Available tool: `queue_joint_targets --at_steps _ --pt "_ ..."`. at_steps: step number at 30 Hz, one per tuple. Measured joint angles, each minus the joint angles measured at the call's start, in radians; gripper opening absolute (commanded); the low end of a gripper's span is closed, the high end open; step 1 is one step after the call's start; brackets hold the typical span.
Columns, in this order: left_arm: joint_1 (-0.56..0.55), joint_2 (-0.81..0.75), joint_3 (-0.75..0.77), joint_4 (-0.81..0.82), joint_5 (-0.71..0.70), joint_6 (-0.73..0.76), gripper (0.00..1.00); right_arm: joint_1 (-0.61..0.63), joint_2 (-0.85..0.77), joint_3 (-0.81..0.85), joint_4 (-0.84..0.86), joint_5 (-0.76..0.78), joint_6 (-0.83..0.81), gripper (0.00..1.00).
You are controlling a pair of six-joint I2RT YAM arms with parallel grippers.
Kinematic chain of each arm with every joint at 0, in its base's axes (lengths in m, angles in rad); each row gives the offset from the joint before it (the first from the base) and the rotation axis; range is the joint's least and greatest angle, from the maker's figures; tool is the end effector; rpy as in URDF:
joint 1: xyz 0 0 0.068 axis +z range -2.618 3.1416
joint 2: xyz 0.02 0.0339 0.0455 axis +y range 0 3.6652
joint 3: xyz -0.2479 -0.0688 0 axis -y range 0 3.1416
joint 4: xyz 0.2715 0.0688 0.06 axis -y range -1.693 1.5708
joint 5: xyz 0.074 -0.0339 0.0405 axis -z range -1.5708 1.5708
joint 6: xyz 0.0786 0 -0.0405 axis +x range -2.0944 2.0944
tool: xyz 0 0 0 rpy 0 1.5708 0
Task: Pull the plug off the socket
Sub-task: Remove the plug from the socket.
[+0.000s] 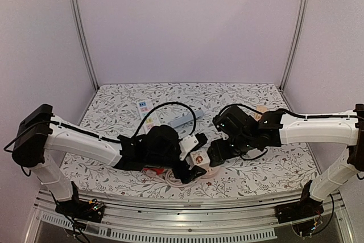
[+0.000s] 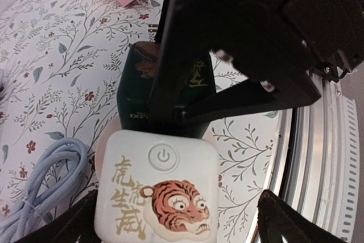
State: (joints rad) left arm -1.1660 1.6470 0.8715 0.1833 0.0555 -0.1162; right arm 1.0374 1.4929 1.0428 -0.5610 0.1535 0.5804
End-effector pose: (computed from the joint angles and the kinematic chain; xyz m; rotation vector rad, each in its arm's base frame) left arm 0.1540 -0.3705 0.1283 1.1679 1.9497 -0.7743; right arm 0.1892 0.2968 0.1680 -0.5367 2.5630 0.4054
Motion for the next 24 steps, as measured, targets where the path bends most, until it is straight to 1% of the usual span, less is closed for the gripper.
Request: queue_joint_targets --at_steps 2,3,4,7,11,18,24 --pt "-0.009 0.021 0.009 0.007 -0.029 0.018 0.87 0.0 0.002 0.0 -0.005 -0.001 -0.002 0.0" --pt "-0.011 0.027 0.01 0.012 -0.042 0.023 0.83 0.0 0.002 0.0 -0.006 -0.002 -0.002 0.0" --pt "-0.012 0.029 0.01 0.017 -0.05 0.025 0.79 0.0 0.002 0.0 -0.005 -0.002 -0.002 0.0" --pt "-0.013 0.031 0.01 0.031 -0.073 0.043 0.59 0.0 0.002 0.0 -0.007 -0.003 -0.003 0.0" --pt "-0.015 0.031 0.01 0.039 -0.092 0.058 0.45 0.0 0.003 0.002 -0.013 -0.004 -0.009 0.0" --pt "-0.024 0.044 0.011 0.043 -0.098 0.063 0.38 0.0 0.018 0.013 -0.03 -0.003 -0.016 0.0" --pt "-0.025 0.047 0.01 0.045 -0.099 0.066 0.37 -0.032 0.018 0.007 -0.025 -0.031 -0.016 0.0"
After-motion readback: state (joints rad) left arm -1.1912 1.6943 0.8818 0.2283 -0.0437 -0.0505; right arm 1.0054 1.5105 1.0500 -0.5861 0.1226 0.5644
